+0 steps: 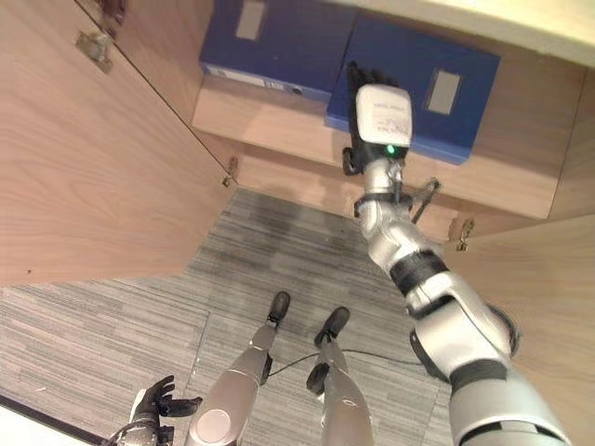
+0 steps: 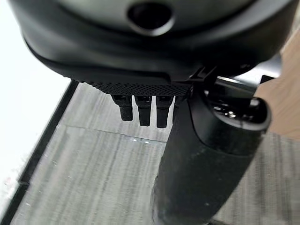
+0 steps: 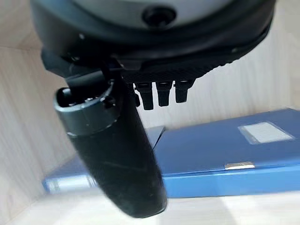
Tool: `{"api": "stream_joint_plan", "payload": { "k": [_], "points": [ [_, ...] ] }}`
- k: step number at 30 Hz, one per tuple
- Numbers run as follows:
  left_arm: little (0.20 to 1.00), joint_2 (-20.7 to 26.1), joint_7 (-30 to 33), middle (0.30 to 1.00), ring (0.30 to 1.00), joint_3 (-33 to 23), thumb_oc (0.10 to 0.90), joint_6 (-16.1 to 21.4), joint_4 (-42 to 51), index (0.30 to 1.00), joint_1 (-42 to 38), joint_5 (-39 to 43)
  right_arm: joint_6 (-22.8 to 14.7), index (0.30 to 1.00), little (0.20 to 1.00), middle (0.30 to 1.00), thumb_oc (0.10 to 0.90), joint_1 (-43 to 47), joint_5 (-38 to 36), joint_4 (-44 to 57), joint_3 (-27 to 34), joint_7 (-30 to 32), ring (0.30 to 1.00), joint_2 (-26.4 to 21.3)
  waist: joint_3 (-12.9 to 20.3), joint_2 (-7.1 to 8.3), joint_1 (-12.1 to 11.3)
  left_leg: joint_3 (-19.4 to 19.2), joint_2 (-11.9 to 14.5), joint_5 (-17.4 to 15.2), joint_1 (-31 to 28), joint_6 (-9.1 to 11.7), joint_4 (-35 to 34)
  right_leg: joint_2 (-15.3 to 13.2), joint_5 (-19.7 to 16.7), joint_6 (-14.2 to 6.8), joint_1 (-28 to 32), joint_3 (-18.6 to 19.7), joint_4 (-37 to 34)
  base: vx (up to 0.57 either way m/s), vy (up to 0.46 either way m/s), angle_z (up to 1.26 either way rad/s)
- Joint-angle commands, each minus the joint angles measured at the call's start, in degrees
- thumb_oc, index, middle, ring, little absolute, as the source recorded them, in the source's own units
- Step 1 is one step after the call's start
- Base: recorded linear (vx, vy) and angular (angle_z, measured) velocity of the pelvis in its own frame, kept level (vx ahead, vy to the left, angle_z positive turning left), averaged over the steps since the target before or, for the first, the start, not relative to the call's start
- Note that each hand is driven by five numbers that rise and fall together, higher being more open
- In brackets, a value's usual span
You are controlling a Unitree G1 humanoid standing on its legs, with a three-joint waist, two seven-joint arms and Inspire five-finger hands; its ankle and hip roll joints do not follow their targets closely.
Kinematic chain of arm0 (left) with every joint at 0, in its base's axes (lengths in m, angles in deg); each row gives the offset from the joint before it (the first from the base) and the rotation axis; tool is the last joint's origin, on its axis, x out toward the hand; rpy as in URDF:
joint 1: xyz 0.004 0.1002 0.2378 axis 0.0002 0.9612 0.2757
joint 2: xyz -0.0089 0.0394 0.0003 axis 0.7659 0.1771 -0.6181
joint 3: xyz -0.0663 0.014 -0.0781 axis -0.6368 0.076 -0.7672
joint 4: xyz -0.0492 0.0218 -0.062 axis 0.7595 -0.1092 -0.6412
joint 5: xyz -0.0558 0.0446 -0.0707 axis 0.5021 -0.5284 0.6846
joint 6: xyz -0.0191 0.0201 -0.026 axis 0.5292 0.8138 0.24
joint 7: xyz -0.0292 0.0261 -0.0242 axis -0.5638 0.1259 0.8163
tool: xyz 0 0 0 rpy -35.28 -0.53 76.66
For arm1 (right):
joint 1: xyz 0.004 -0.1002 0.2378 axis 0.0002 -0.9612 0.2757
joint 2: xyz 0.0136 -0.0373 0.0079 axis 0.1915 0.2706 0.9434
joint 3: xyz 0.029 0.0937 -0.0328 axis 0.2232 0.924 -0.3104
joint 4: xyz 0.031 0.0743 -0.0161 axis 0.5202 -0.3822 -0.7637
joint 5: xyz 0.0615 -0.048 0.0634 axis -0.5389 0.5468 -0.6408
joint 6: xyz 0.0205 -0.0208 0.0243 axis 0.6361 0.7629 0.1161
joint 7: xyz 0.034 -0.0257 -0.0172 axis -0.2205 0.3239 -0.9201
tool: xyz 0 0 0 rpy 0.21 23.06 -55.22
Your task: Put the empty folder in the office cabinet
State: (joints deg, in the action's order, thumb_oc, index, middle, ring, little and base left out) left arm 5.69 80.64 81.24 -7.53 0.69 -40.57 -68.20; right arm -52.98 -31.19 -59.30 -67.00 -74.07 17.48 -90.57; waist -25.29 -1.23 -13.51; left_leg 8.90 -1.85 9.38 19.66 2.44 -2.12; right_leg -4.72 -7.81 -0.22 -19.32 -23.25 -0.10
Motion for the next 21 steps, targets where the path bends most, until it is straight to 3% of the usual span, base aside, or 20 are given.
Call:
{"api": "stream_joint_plan", "payload": {
  "k": [1, 2, 5, 6, 7, 9, 12, 14, 16, 21],
  "points": [
    [0.900, 0.94, 1.41, 0.900, 0.900, -1.48, 0.800, -2.12, -7.11, 0.900, 7.25, -2.88, -4.15, 0.900, 0.900, 0.900, 0.800, -11.84, -1.52, 8.32, 3.41, 4.15, 0.900, -1.10, 8.49, 3.56, 3.64, -3.03, -0.93, -9.39, -5.69, -2.30, 2.38, -3.45, 4.84, -5.48, 5.63, 1.00, 1.76, 0.20, 0.019, -0.02],
    [0.900, 0.98, 1.41, 0.900, 0.900, -1.38, 0.800, -2.11, -7.09, 0.900, 7.32, -2.88, -4.06, 0.900, 0.900, 0.900, 0.800, -12.11, -1.46, 8.59, 3.57, 4.03, 0.900, -1.16, 8.45, 3.53, 3.56, -3.01, -0.93, -9.56, -5.72, -2.30, 2.60, -3.45, 4.90, -5.48, 5.76, 0.98, 1.79, 0.20, 0.023, -0.03],
    [0.900, -0.25, 1.39, 0.900, 0.900, -3.41, 0.800, -2.04, -7.22, 0.900, 7.48, -2.95, -5.30, 0.900, 0.900, 0.900, 0.800, -19.82, -0.49, 15.42, 7.43, 2.60, 0.900, -3.63, 6.70, 3.08, 4.53, -5.10, -2.21, -12.17, -4.83, 0.56, 14.42, -5.42, 7.69, -4.72, 10.19, 0.21, 3.44, 0.13, 0.020, -0.04],
    [0.900, -0.25, 1.40, 0.900, 0.900, -3.30, 0.800, -2.03, -7.23, 0.900, 7.47, -2.95, -5.22, 0.900, 0.900, 0.900, 0.800, -20.03, -0.44, 15.67, 7.61, 2.48, 0.900, -3.71, 6.58, 2.95, 4.46, -5.06, -2.16, -12.46, -4.75, 0.57, 14.91, -5.36, 7.75, -4.71, 10.35, 0.16, 3.48, 0.09, 0.034, -0.01],
    [0.900, -0.95, 2.04, 0.900, 0.900, -3.70, 0.800, -1.89, -7.76, 0.900, 6.62, -2.93, -5.68, 0.900, 0.900, 0.900, 0.800, -22.28, -0.43, 17.73, 8.65, 2.24, 0.900, -4.24, 5.27, 2.55, 4.50, -7.27, -0.60, -9.61, -1.75, 2.28, 20.54, -5.98, 9.12, -4.21, 12.19, -0.65, 4.26, 0.08, 0.034, 0.08],
    [0.900, -1.14, 2.34, 0.900, 0.900, -4.02, 0.800, -2.15, -8.30, 0.900, 6.71, -3.66, -5.58, 0.900, 0.900, 0.900, 0.800, -24.43, 0.22, 18.59, 8.41, 1.88, 0.900, -3.62, 5.30, 3.00, 4.30, -9.30, 0.96, -9.17, 1.34, 1.51, 19.56, -5.80, 9.91, -4.05, 13.18, -0.31, 4.33, 0.16, 0.053, 0.14],
    [0.900, -0.76, 2.82, 0.900, 0.900, -3.60, 0.800, -1.84, -7.92, 0.900, 7.02, -3.48, -5.78, 0.900, 0.900, 0.900, 0.800, -25.21, 1.20, 18.38, 6.63, 1.41, 0.900, -2.47, 4.74, 3.42, 3.12, -9.10, 5.81, -3.71, 4.15, 1.76, 12.16, -4.34, 11.32, -4.30, 14.08, 1.19, 4.97, 0.17, 0.082, -0.14],
    [0.900, -1.11, 2.95, 0.900, 0.900, -4.29, 0.800, -1.98, -8.07, 0.900, 8.00, -3.16, -6.15, 0.900, 0.900, 0.900, 0.800, -26.39, 1.36, 18.11, 5.88, 0.55, 0.900, -2.14, 5.13, 2.89, 2.89, -9.26, 8.08, -2.57, 1.82, 1.62, 5.69, -3.62, 11.97, -5.22, 13.92, 2.33, 5.78, 0.14, 0.143, -0.16],
    [0.900, -2.05, 3.51, 0.900, 0.900, -4.61, 0.800, -2.09, -8.90, 0.900, 9.10, -3.06, -6.04, 0.900, 0.900, 0.900, 0.800, -27.60, 2.15, 18.24, 5.53, -0.10, 0.900, -2.00, 5.67, 2.45, 3.18, -8.79, 8.19, -1.15, 0.12, 1.28, 2.64, -3.61, 11.83, -5.68, 13.45, 3.45, 6.50, 0.10, 0.217, -0.30],
    [0.900, -1.92, 5.16, 0.900, 0.900, -3.72, 0.800, -1.63, -9.56, 0.900, 7.95, -3.07, -4.35, 0.900, 0.900, 0.900, 0.800, -25.58, 3.43, 16.07, 4.09, 0.79, 0.900, -0.91, 4.99, 4.01, 3.03, -10.68, 5.69, -2.04, 0.14, -0.58, 3.15, -7.34, 10.91, -6.78, 9.61, 6.31, 9.44, 0.04, 0.202, -0.41]
  ]
}}
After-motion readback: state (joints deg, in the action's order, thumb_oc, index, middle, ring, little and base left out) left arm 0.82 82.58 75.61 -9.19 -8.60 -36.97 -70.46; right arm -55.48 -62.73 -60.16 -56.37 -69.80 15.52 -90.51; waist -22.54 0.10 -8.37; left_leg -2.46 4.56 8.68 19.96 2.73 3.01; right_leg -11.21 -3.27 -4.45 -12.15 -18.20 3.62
